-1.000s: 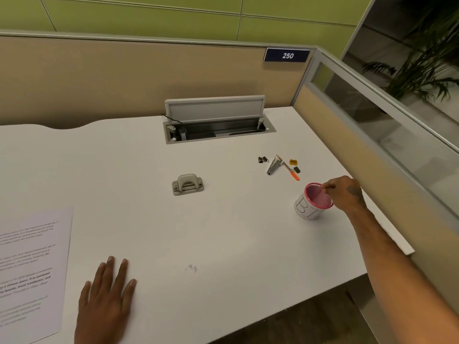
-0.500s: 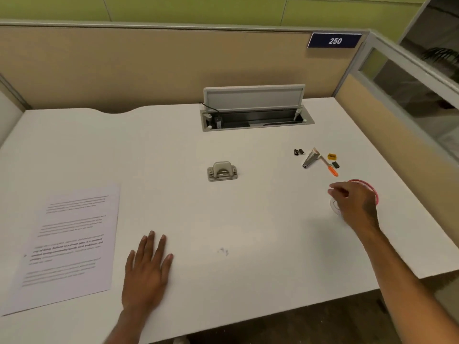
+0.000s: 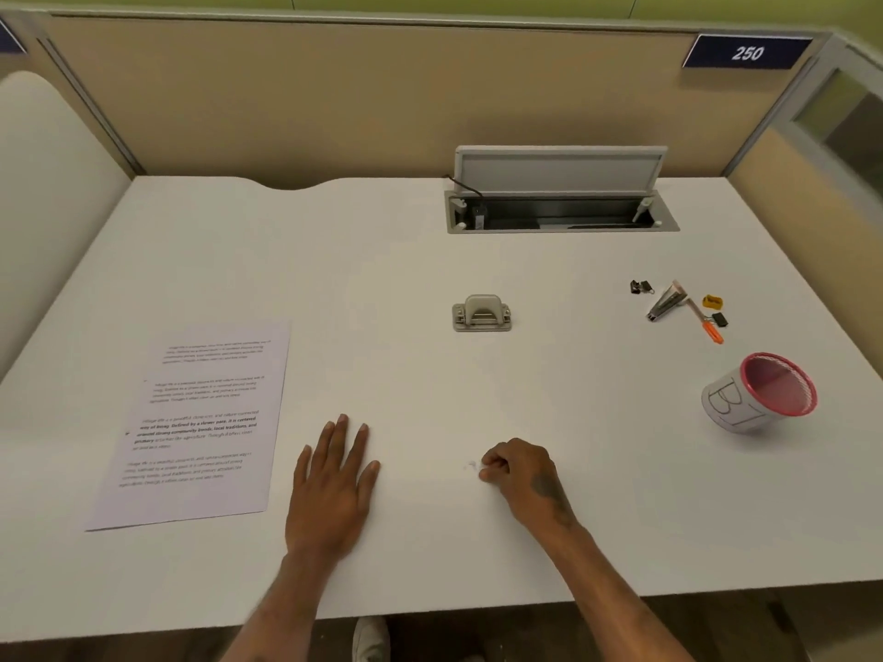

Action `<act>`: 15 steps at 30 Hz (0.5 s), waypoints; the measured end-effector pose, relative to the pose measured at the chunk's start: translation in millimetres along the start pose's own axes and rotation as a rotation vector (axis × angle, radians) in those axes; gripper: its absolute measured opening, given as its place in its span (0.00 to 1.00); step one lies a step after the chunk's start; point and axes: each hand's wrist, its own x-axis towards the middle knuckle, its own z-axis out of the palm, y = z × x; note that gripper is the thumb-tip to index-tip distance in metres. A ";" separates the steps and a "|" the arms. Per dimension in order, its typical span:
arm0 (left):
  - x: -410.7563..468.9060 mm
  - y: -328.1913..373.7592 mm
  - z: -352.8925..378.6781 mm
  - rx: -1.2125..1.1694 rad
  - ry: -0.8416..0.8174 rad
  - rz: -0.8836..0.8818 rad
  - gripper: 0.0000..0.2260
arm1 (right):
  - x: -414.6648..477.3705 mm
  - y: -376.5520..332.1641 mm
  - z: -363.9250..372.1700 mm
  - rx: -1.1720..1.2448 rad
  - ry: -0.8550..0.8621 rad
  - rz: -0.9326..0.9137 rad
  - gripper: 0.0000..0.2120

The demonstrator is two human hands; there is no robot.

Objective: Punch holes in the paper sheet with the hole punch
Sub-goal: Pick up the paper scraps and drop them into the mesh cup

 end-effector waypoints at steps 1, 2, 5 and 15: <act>0.1 -0.1 0.4 -0.002 0.002 0.001 0.27 | 3.6 -1.4 1.1 0.002 -0.001 -0.009 0.03; 0.2 -0.2 0.5 -0.006 0.006 0.001 0.27 | 6.8 -3.4 2.2 0.003 -0.004 -0.014 0.04; -0.6 -0.9 0.2 -0.013 0.014 0.002 0.27 | 13.8 -9.5 4.8 0.022 -0.016 -0.021 0.04; -0.3 -0.9 0.1 0.013 0.018 0.000 0.26 | -4.0 -8.8 27.8 0.022 0.137 -0.064 0.02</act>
